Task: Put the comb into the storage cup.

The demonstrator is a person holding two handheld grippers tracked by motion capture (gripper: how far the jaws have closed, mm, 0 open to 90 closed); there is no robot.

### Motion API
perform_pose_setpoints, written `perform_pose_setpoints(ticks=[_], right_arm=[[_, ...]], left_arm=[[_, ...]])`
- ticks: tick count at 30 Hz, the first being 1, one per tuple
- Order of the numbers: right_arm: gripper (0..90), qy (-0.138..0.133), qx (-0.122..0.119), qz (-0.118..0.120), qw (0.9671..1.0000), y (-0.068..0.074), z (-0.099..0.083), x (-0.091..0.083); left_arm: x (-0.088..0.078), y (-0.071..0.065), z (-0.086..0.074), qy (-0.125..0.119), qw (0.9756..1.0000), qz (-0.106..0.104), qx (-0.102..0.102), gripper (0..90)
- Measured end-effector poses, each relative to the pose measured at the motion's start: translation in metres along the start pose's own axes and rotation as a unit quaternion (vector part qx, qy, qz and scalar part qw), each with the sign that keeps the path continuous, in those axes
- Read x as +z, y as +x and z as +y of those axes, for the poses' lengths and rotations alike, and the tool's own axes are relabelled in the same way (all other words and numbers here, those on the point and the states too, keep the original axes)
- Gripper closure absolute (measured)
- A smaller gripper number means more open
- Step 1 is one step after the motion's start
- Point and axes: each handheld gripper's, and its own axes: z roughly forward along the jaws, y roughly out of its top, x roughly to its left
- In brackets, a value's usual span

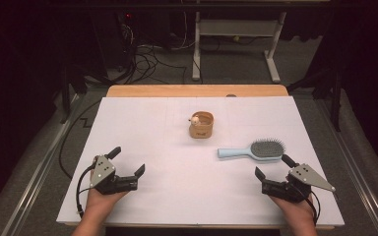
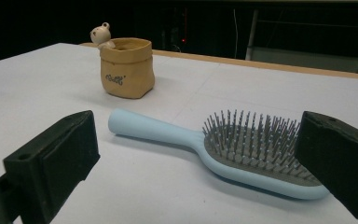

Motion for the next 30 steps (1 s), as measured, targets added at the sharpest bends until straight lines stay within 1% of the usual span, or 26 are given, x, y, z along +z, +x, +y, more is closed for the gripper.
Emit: perform_pose_setpoints(ticks=[1, 2, 5, 11, 14, 15, 16, 19, 20, 21, 22, 23, 24, 25, 26, 27, 28, 30], right_arm=[[0.2, 0.001, 0.0, 0.0, 1.0, 0.0001, -0.0002, 0.0002], [0.3, 0.001, 0.0, -0.001, 1.0, 0.0001, -0.0004, 0.0002], [0.3, 0.001, 0.001, -0.002, 1.0, -0.0001, -0.0006, -0.0001], [0.6, 0.003, -0.001, 0.0, 1.0, 0.0006, -0.0007, 0.0002], [4.2, 0.006, 0.0, 0.002, 1.0, 0.0005, -0.0005, 0.0007], [7.3, 0.008, 0.002, 0.003, 1.0, 0.0008, -0.0003, 0.001], [7.3, 0.008, 0.002, 0.003, 1.0, 0.0008, -0.0003, 0.001], [15.0, 0.011, 0.005, 0.002, 0.9999, 0.0008, -0.0005, 0.0025], [16.6, 0.013, 0.006, 0.004, 0.9999, 0.0012, -0.0008, 0.0029], [20.7, 0.014, 0.007, 0.008, 0.9999, 0.0024, -0.0008, 0.004], [23.4, 0.015, 0.006, 0.008, 0.9998, 0.0028, -0.0007, 0.004], [23.4, 0.015, 0.006, 0.008, 0.9998, 0.0028, -0.0007, 0.004], [26.5, 0.014, 0.006, 0.009, 0.9998, 0.0036, -0.0007, 0.0042], [30.5, 0.015, 0.007, 0.012, 0.9998, 0.0045, -0.0006, 0.0042], [39.7, 0.018, 0.01, 0.014, 0.9997, 0.0054, -0.0004, 0.0048], [39.7, 0.018, 0.01, 0.014, 0.9997, 0.0054, -0.0004, 0.0048], [43.7, 0.02, 0.01, 0.016, 0.9996, 0.0056, -0.0005, 0.0053], [56.5, 0.029, 0.01, 0.02, 0.9993, 0.0075, -0.0006, 0.0076]], left_arm=[[-0.0005, 0.0005, 0.0006, -0.002, 1.0, 0.003, -0.002, 0.9], [-0.0009, 0.0013, 0.0009, -0.002, 1.0, 0.002, -0.005, 1.0], [-0.0012, 0.0023, 0.0005, 0.004, 1.0, 0.006, -0.002, 1.0], [-0.0014, 0.0055, -0.0005, 0.008, 0.9998, 0.009, -0.013, 0.9], [-0.0012, 0.0077, -0.002, 0.011, 0.9997, 0.007, -0.021, 1.1], [-0.0012, 0.0079, -0.0021, 0.011, 0.9997, 0.008, -0.023, 1.7], [-0.0011, 0.008, -0.002, 0.01, 0.9996, 0.009, -0.023, 1.7], [-0.0007, 0.0078, -0.002, 0.014, 0.9996, 0.01, -0.022, 1.9], [-0.0005, 0.0079, -0.002, 0.016, 0.9996, 0.01, -0.021, 1.9], [-0.0004, 0.0081, -0.002, 0.017, 0.9996, 0.011, -0.019, 1.9], [-0.0006, 0.0088, -0.0012, 0.019, 0.9995, 0.008, -0.023, 1.9], [-0.0006, 0.0088, -0.0012, 0.019, 0.9995, 0.008, -0.023, 1.9], [-0.0005, 0.0094, -0.0001, 0.024, 0.9993, 0.009, -0.026, 1.9], [-0.0006, 0.0096, 0.0003, 0.026, 0.9993, 0.01, -0.025, 1.9], [-0.0008, 0.0097, 0.0003, 0.026, 0.9993, 0.009, -0.024, 2.1], [-0.0009, 0.0097, 0.0003, 0.026, 0.9993, 0.009, -0.023, 2.1], [-0.0011, 0.0095, 0.0, 0.024, 0.9994, 0.01, -0.024, 2.3], [-0.0014, 0.0093, -0.0003, 0.02, 0.9995, 0.011, -0.023, 3.3]])
